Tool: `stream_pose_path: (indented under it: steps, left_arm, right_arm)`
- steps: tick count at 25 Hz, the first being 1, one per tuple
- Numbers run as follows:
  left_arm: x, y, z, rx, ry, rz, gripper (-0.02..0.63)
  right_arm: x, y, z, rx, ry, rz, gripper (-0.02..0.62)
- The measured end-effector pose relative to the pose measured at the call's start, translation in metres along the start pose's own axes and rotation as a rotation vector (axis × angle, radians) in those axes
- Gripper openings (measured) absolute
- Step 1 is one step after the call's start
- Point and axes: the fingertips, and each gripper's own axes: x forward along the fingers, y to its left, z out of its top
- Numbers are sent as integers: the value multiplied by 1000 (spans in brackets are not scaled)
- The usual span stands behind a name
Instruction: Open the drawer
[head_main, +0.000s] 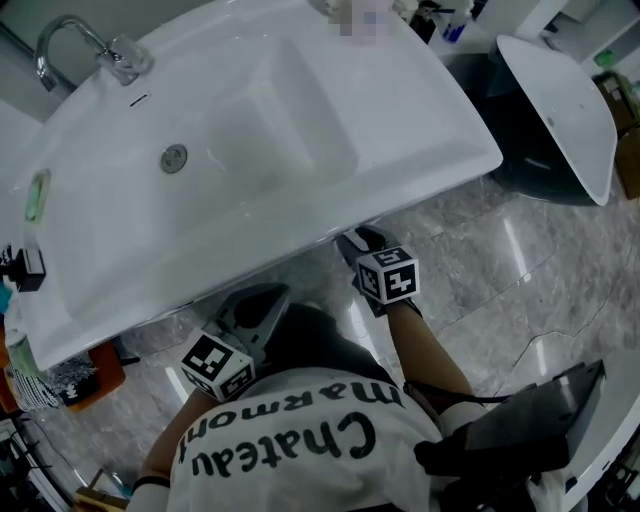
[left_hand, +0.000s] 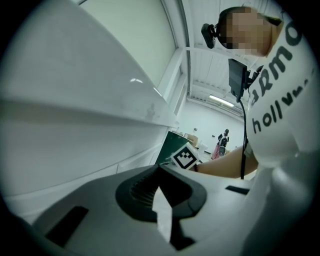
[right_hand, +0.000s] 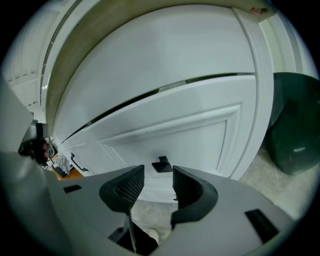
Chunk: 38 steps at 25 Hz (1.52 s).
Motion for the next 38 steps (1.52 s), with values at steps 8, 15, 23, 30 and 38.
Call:
stream_pose_path:
  steps: [8, 15, 23, 30, 38]
  left_arm:
    - [1, 6, 1, 0, -1, 16, 8]
    - [-1, 3, -4, -13, 4, 17, 8]
    - [-15, 0, 2, -108, 23, 56, 8]
    - [-36, -21, 11, -186, 54, 51, 8]
    - [-47, -40, 11, -195, 61, -16, 8]
  right_arm:
    - [25, -2, 3, -53, 34, -17, 187]
    - [27, -6, 6, 12, 18, -13, 155]
    - [23, -6, 1, -12, 80, -26, 149]
    - [-4, -3, -29, -26, 204, -67, 147]
    - [-31, 1, -59, -23, 271, -106, 147]
